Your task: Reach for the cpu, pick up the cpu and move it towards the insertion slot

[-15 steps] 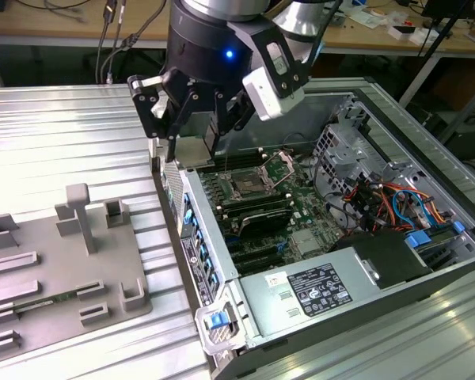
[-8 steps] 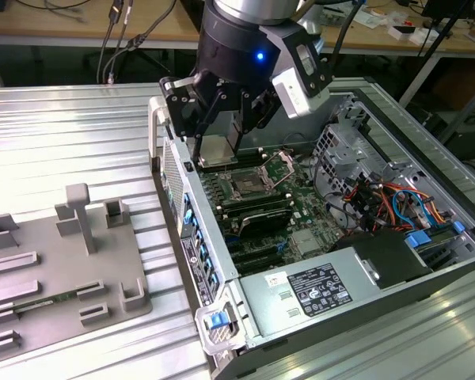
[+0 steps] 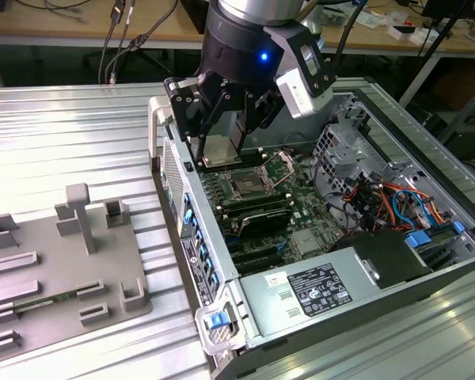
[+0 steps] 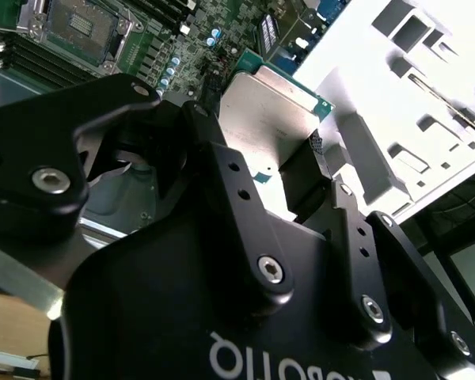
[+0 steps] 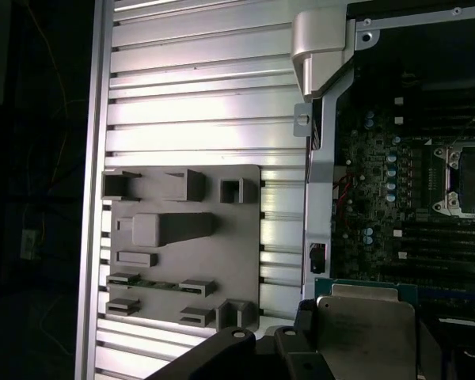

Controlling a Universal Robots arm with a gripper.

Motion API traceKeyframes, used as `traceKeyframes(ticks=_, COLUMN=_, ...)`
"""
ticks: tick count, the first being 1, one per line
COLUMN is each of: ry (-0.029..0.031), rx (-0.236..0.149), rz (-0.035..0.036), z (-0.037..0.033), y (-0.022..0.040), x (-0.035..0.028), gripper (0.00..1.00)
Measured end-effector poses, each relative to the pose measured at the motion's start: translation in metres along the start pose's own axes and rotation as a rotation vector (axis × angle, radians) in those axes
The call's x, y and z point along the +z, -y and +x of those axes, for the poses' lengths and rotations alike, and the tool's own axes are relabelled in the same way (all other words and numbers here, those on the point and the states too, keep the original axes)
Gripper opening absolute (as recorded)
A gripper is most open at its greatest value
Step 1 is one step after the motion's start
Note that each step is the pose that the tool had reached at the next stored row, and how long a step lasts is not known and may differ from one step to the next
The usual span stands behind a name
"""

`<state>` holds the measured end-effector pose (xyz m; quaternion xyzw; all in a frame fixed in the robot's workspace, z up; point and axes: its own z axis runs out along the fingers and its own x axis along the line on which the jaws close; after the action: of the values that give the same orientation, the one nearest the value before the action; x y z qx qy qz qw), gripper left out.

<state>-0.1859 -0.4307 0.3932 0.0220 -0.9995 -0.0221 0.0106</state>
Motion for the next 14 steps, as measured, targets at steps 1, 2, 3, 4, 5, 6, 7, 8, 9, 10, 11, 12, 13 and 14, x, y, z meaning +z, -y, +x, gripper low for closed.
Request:
traceKeyframes(ticks=1, ry=0.0, rx=0.0, rz=0.0, z=0.0, y=0.0, x=0.0, gripper=0.55)
traceKeyframes(ticks=2, ry=0.0, rx=0.0, rz=0.0, z=0.0, y=0.0, x=0.0, gripper=0.55)
traceKeyframes(ticks=3, ry=0.0, rx=0.0, rz=0.0, z=0.0, y=0.0, x=0.0, gripper=0.55)
traceKeyframes(ticks=4, ry=0.0, rx=0.0, rz=0.0, z=-0.0001, y=0.0, x=0.0, gripper=0.55)
traceKeyframes(ticks=5, ry=0.0, rx=0.0, rz=0.0, z=-0.0001, y=0.0, x=0.0, gripper=0.55)
traceKeyframes(ticks=6, ry=0.0, rx=0.0, rz=0.0, z=-0.0001, y=0.0, x=0.0, gripper=0.55)
traceKeyframes(ticks=7, ry=0.0, rx=0.0, rz=0.0, z=-0.0001, y=0.0, x=0.0, gripper=0.55)
traceKeyframes(ticks=8, ry=0.0, rx=0.0, rz=0.0, z=-0.0001, y=0.0, x=0.0, gripper=0.55)
traceKeyframes(ticks=9, ry=0.0, rx=0.0, rz=0.0, z=-0.0001, y=0.0, x=0.0, gripper=0.55)
traceKeyframes(ticks=10, ry=0.0, rx=0.0, rz=-0.0001, z=-0.0001, y=0.0, x=0.0, gripper=0.55)
traceKeyframes(ticks=11, ry=0.0, rx=0.0, rz=-0.0001, z=-0.0001, y=0.0, x=0.0, gripper=0.55)
traceKeyframes(ticks=12, ry=0.0, rx=0.0, rz=-0.0001, z=-0.0004, y=0.0, x=0.0001, gripper=0.55)
traceKeyframes(ticks=13, ry=0.0, rx=0.0, rz=-0.0001, z=-0.0015, y=0.0, x=0.0001, gripper=0.55)
traceKeyframes(ticks=14, ry=0.0001, rx=0.0, rz=-0.0001, z=-0.003, y=0.0001, x=0.0003, gripper=0.55)
